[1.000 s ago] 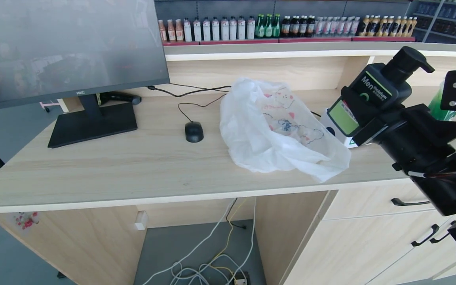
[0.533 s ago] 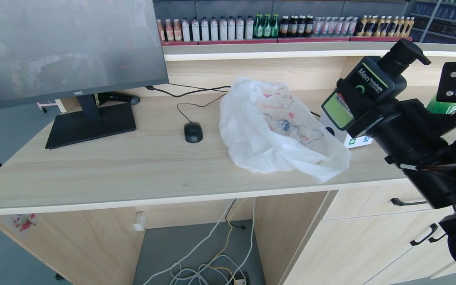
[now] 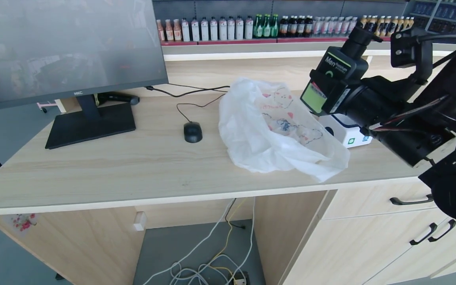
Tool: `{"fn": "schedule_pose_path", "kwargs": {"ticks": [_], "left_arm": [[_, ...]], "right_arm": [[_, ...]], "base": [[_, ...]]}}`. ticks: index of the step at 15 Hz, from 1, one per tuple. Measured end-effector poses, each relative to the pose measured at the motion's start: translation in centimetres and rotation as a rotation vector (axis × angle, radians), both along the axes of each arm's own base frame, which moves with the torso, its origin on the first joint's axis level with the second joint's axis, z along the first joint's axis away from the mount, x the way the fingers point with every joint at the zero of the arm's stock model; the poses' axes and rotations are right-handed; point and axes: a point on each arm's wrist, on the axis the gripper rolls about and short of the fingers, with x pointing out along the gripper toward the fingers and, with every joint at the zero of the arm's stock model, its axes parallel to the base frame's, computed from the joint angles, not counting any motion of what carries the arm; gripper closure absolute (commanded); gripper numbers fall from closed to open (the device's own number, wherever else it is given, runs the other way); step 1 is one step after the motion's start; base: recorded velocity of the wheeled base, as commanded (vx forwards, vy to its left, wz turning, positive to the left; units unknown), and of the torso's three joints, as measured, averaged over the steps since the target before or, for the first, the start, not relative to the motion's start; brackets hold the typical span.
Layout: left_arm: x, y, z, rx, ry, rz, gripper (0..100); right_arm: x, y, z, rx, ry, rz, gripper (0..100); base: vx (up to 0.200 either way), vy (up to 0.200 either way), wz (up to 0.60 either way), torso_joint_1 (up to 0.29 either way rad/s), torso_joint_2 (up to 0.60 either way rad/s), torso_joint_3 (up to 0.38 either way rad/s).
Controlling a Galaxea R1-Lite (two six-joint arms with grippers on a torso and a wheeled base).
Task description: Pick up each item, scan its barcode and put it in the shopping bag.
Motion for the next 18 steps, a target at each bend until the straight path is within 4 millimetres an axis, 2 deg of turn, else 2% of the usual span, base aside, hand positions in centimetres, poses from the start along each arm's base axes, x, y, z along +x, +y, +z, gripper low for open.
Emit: {"fn": "schedule_pose_path", "kwargs": {"ticks": [5,7,11,18], "left_arm": [[0.0,0.0,0.0,0.0,0.0,0.0,0],[0.0,0.0,0.0,0.0,0.0,0.0,0],[0.0,0.0,0.0,0.0,0.0,0.0,0],[0.0,0.0,0.0,0.0,0.0,-0.001,0]], "right_arm": [[3.9,1.7,1.4,-0.027,0.054,-0.006,100],[5.6,2.4,1.2,-0.043,0.044,-0.015,100],[7.7,3.6,-1.0,-0.119,0.06,-0.02,100],[9.3,6.1,-4.5,-0.144,0.123,0.024,100]], "base": [[0.0,0.0,0.0,0.0,0.0,0.0],[0.0,0.0,0.0,0.0,0.0,0.0],[0.0,0.0,0.0,0.0,0.0,0.0],[0.0,0.0,0.0,0.0,0.0,0.0]]}}
